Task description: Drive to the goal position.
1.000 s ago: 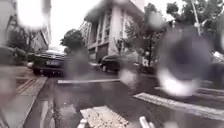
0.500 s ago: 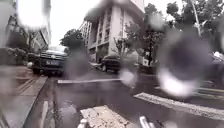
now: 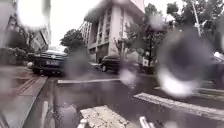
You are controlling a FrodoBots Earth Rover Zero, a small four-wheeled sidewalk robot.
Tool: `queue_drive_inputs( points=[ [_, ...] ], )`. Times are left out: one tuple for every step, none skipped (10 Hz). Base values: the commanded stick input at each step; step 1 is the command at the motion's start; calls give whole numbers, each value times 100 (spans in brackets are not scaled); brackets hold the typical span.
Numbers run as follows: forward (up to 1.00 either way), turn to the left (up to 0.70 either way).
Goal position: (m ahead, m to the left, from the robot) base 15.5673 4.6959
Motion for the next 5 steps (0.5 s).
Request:
queue_drive_inputs(
  points=[
    [70,0],
    [70,0],
    [70,0],
    [70,0],
    [70,0]
  ],
)
